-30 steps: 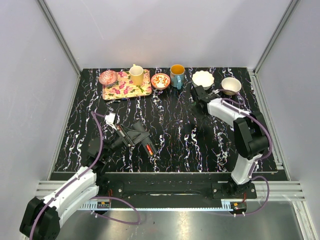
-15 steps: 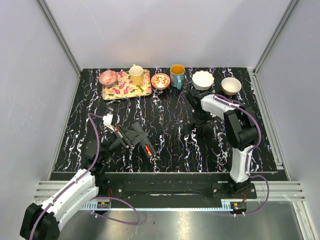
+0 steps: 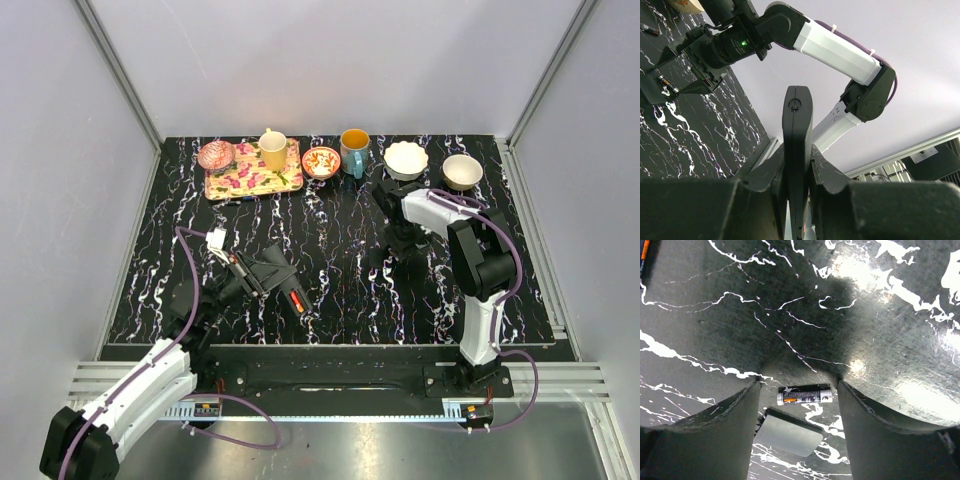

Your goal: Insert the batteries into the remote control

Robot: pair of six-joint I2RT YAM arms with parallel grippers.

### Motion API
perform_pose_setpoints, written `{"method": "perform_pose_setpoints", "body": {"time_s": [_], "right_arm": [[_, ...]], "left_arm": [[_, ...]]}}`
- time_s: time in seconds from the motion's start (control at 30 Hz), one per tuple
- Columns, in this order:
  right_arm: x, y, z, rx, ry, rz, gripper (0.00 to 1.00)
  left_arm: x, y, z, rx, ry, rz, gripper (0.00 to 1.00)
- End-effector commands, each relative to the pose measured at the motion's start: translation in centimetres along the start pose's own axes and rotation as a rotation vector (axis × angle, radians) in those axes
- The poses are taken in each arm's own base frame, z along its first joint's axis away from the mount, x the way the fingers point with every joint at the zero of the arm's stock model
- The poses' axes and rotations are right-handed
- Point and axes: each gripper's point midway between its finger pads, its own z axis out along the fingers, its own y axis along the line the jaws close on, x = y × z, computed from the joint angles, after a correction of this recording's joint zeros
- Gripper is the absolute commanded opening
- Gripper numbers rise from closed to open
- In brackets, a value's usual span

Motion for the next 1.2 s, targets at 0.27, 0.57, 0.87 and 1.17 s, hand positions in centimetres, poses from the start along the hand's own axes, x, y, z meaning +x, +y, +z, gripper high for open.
{"method": "perform_pose_setpoints", "body": {"time_s": [0.27, 0.57, 0.87, 1.17], "right_arm": [[-2.8, 3.4, -5.7, -0.253, -0.093, -0.246, 0.73], [-2.4, 2.3, -6.6, -0.513, -0.192, -0.913, 0.66], [-1.0, 0.3, -3.9, -0.453, -0.122, -1.124, 0.54], [-0.4, 0.0, -2.0, -0.406, -0.091, -1.196, 0.51]], "left_arm": [[-0.2, -1.0, -0.1, 0.044, -0.026, 0.015, 0.0], [0.1, -0.6, -0.2, 0.031, -0.021, 0.019, 0.0], [0.3, -0.4, 0.0, 0.02, 0.002, 0.029, 0.0], [0.3, -0.3, 0.0, 0.019, 0.004, 0.023, 0.0]]}}
